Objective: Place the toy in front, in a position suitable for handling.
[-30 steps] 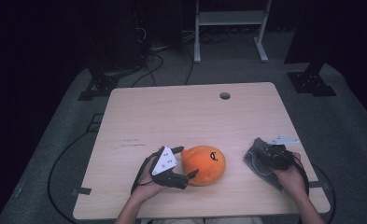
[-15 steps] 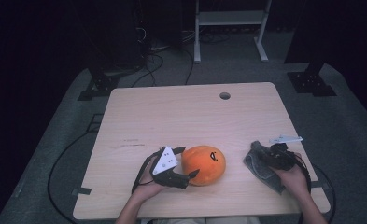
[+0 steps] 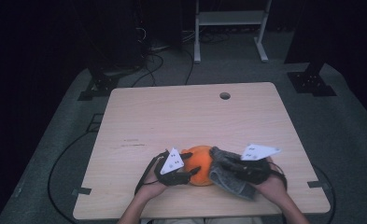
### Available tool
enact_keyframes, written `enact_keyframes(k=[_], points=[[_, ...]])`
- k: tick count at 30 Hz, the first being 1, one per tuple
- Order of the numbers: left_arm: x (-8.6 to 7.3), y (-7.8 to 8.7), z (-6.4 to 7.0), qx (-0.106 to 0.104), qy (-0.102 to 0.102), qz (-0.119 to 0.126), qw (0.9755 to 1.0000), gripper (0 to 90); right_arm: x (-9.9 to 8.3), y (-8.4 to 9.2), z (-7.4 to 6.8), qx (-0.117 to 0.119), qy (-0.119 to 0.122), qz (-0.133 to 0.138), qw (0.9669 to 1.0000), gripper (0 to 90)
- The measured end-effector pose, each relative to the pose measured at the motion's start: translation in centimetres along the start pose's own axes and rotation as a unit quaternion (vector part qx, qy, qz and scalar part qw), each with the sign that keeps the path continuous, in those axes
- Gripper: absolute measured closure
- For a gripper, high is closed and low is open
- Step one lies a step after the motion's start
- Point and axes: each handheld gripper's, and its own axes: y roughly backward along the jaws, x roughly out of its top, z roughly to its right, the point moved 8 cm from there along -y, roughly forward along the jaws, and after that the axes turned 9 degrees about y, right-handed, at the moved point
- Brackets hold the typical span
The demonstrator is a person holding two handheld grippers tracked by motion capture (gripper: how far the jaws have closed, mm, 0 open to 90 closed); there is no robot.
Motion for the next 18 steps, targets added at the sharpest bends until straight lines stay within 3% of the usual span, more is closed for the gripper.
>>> enact_keyframes(k=[1,2,3,8,10,12,14,16,17,18], points=[[-0.2,-0.3,-0.2,0.018,-0.012,-0.003,0.9998,45.0,0.1,-1.5,-0.5,-0.025,0.046,-0.017,0.9985,63.8],[-0.2,-0.3,-0.2,0.018,-0.012,-0.003,0.9998,45.8,0.1,-1.5,-0.5,-0.025,0.046,-0.017,0.9985,63.8],[-0.2,-0.4,-0.1,0.02,-0.015,-0.001,0.9997,46.3,0.2,-2.3,-0.2,-0.057,0.06,-0.02,0.9964,56.8],[-0.1,-0.6,0.0,0.013,-0.019,-0.003,0.9997,47.2,0.3,-2.6,0.3,-0.07,0.049,-0.011,0.9963,47.6],[0.1,-0.4,-0.2,0.01,-0.025,-0.004,0.9996,46.1,0.2,-2.8,0.6,-0.06,0.027,-0.006,0.9978,51.9],[0.7,0.0,-0.4,0.022,-0.025,0.001,0.9994,34.7,0.0,-2.9,0.6,-0.057,0.027,-0.014,0.9979,59.5],[1.3,0.4,-0.3,-0.003,-0.001,0.01,0.9999,28.8,-0.2,-2.9,0.6,-0.063,0.031,-0.016,0.9974,62.3],[1.3,0.5,-0.3,-0.012,0.008,0.012,0.9998,30.1,-0.2,-2.9,0.6,-0.064,0.03,-0.015,0.9974,62.9],[0.5,0.2,-0.3,-0.016,-0.002,-0.016,0.9997,33.5,-0.4,-3.0,0.7,-0.065,0.024,-0.012,0.9975,63.1],[0.5,0.2,-0.3,-0.016,-0.002,-0.016,0.9997,36.0,-0.4,-3.0,0.7,-0.065,0.024,-0.012,0.9975,63.1]])
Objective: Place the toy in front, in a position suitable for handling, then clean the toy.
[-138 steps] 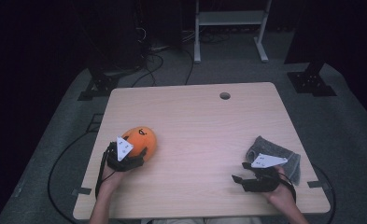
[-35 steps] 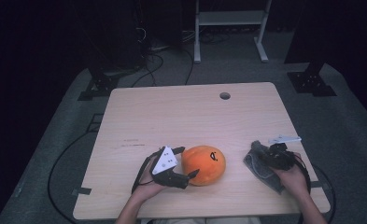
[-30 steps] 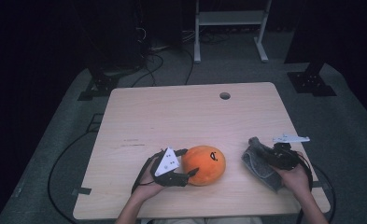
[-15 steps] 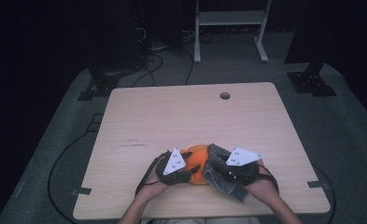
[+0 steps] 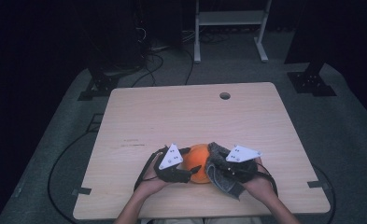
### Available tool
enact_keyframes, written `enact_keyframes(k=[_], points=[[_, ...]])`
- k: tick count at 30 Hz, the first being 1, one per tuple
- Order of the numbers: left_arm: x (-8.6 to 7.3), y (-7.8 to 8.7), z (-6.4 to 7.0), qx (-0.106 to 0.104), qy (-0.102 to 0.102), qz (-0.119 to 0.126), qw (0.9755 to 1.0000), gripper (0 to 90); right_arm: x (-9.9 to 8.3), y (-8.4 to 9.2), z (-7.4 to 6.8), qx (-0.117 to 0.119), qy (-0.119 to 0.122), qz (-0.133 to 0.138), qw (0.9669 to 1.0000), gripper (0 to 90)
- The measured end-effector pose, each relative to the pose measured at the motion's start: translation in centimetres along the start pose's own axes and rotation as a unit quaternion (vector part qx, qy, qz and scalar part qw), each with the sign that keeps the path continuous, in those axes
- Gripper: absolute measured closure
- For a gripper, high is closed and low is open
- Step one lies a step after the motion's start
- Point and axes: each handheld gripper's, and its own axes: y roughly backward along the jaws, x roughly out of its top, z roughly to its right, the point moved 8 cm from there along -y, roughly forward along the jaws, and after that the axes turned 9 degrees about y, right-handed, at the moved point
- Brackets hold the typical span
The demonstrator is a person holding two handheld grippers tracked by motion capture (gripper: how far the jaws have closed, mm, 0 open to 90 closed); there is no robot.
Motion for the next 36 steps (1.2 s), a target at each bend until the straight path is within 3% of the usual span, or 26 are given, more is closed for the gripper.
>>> enact_keyframes(k=[3,9,15,17,20,27,30,32,34,36], points=[[-0.6,-0.2,-0.2,-0.012,0.012,-0.001,0.9999,40.4,-0.2,-0.1,-0.1,0.006,0.005,0.006,1.0,64.0],[-1.0,-0.3,-0.6,-0.012,0.026,0.001,0.9996,40.7,-0.2,0.0,-0.1,0.006,0.009,0.009,0.9999,65.2],[-1.0,-0.4,-0.7,-0.006,0.028,0.002,0.9996,40.7,-0.2,0.1,0.0,0.007,0.006,0.008,0.9999,66.5],[-1.1,-0.5,-0.7,-0.004,0.026,0.0,0.9997,40.8,-0.1,0.1,-0.2,-0.004,0.018,0.002,0.9998,67.5],[-1.1,-0.5,-0.8,-0.005,0.028,0.0,0.9996,41.0,-0.1,0.1,-0.2,-0.003,0.019,0.001,0.9998,68.2],[-1.3,-0.4,-1.2,-0.004,0.038,0.002,0.9993,41.2,-1.2,0.5,1.1,0.0,-0.008,-0.008,0.9999,72.1],[-1.3,-0.5,-1.3,0.007,0.041,0.004,0.9991,38.6,-1.9,0.8,1.8,-0.014,-0.016,-0.022,0.9995,72.4],[-1.3,-0.6,-1.4,0.01,0.043,0.001,0.999,38.2,-1.6,1.1,1.5,-0.021,-0.021,-0.021,0.9993,73.5],[-1.5,-0.6,-1.5,0.014,0.043,-0.003,0.999,38.0,-0.5,1.2,0.5,-0.011,-0.009,-0.005,0.9999,73.7],[-1.6,-0.8,-1.8,0.014,0.056,-0.001,0.9983,36.8,0.5,1.1,-0.4,0.003,0.005,0.009,0.9999,73.6]])
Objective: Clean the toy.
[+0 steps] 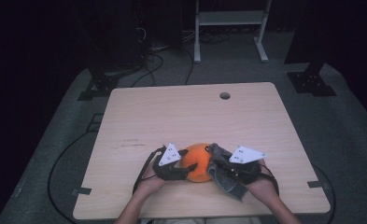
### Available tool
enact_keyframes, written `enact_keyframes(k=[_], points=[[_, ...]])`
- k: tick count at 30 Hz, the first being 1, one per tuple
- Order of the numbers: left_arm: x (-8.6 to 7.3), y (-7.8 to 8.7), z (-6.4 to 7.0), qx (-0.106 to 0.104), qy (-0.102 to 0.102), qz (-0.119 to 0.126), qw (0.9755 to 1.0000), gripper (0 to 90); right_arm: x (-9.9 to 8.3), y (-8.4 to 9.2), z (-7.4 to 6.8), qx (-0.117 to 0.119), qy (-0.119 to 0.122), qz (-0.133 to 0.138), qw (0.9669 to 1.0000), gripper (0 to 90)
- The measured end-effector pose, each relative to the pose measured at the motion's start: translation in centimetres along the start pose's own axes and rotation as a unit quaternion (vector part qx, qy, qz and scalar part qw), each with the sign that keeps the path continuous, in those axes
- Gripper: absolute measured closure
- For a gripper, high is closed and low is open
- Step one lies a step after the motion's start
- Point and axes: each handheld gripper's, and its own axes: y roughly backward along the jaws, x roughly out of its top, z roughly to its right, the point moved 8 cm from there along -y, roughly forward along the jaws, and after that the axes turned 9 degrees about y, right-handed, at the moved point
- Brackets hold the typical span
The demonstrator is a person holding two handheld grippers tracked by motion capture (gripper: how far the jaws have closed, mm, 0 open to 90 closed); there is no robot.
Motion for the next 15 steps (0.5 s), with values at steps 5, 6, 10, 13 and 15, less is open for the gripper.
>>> enact_keyframes(k=[5,6,10,13,15], points=[[-0.2,0.1,-0.2,-0.001,0.005,0.002,1.0,35.7,0.4,-0.4,-0.5,0.02,0.002,0.007,0.9998,73.8],[-0.1,0.1,-0.1,-0.001,0.002,0.002,1.0,35.7,0.1,-0.4,-0.2,0.023,-0.005,0.006,0.9997,73.8],[-0.1,0.1,0.0,-0.001,-0.001,0.002,1.0,35.9,-1.6,-0.4,1.4,0.015,-0.029,-0.014,0.9994,74.1],[-0.2,0.1,-0.1,-0.001,0.004,0.005,1.0,35.9,-2.9,-0.2,2.6,-0.002,-0.043,-0.041,0.9982,74.7],[-0.1,0.0,0.0,0.0,0.0,0.003,1.0,35.9,-2.6,0.2,2.5,0.0,-0.048,-0.032,0.9983,74.8]])
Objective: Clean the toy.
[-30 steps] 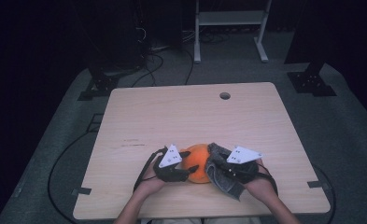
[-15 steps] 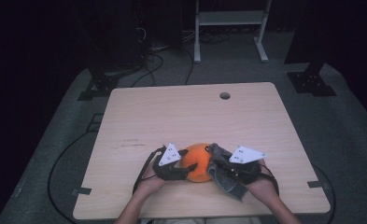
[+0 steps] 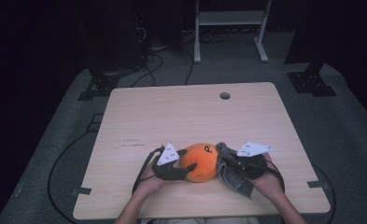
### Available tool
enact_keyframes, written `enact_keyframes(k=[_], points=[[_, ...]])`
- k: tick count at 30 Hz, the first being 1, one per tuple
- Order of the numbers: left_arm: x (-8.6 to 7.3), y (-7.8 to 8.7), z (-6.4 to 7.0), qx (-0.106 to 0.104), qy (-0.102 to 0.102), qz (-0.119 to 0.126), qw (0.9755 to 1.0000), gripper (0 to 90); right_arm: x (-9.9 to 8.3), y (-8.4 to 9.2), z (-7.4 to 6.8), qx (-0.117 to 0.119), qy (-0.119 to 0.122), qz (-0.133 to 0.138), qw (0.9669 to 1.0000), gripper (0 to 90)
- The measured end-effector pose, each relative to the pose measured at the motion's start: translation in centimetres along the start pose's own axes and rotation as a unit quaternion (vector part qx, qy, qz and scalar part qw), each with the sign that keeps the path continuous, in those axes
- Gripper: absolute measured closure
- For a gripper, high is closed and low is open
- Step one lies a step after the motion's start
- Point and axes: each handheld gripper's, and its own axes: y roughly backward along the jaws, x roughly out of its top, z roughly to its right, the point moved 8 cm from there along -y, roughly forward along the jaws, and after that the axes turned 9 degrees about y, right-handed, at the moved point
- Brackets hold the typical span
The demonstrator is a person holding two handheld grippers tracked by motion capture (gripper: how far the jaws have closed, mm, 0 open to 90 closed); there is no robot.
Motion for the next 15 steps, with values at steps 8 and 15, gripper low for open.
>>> enact_keyframes(k=[8,15], points=[[-0.1,-0.4,0.5,-0.007,0.002,0.004,1.0,36.2,2.5,-0.8,-3.4,0.04,0.05,0.023,0.9977,74.0],[0.0,-0.3,0.5,-0.008,-0.001,0.007,0.9999,36.2,0.6,-0.5,-1.1,0.022,0.021,0.013,0.9994,74.2]])
